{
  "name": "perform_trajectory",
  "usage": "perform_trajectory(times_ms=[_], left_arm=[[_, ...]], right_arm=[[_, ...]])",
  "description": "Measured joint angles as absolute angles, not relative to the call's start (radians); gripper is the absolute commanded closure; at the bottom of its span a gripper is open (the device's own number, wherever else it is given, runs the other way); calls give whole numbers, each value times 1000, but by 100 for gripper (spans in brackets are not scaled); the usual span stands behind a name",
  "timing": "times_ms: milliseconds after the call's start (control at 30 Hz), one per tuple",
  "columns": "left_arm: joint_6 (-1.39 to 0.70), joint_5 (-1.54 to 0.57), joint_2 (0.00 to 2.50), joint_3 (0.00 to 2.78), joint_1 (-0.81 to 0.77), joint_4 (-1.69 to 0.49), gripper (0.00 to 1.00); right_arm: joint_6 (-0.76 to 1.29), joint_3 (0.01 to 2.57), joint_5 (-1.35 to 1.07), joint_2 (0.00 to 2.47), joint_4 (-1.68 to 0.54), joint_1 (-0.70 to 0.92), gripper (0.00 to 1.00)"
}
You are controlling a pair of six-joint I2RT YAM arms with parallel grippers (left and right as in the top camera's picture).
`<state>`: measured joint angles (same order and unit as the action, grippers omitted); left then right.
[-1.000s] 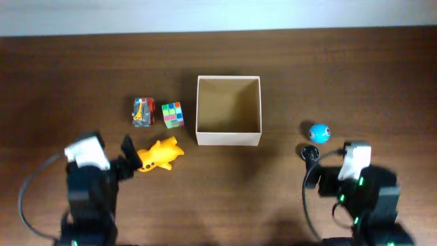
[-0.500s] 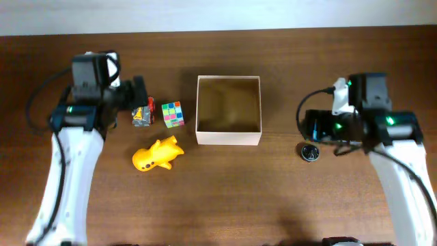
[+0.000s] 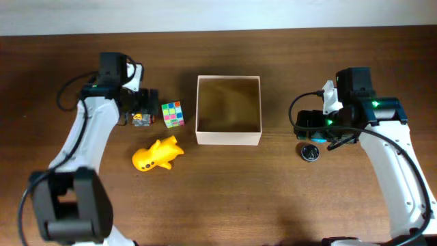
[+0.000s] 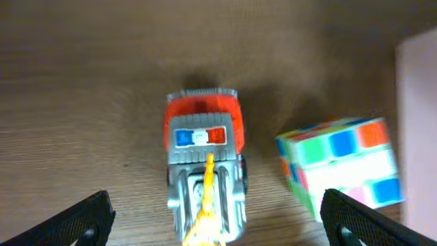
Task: Pack container
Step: 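Reach the left gripper to the red toy truck and grasp it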
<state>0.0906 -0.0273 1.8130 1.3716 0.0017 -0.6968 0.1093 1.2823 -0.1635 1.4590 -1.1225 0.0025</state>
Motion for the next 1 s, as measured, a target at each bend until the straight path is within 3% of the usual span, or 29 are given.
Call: perform_trajectory(times_ms=[100, 267, 600, 767, 1000], left_arm=[[134, -27, 1877, 1372, 2, -690, 9], [186, -6, 1936, 1372, 2, -669, 11], [225, 28, 1990, 1378, 1, -652, 51], [232, 34, 1990, 1391, 1, -663, 52], [232, 32, 1986, 1514, -1, -846, 51]], right_arm=[[109, 1283, -164, 1459, -1125, 2, 1], [109, 1283, -164, 1459, -1126, 2, 1], [110, 1283, -164, 1459, -1131, 2, 1], [109, 1283, -164, 1459, -1140, 2, 1], [109, 1283, -164, 1459, -1151, 2, 1]])
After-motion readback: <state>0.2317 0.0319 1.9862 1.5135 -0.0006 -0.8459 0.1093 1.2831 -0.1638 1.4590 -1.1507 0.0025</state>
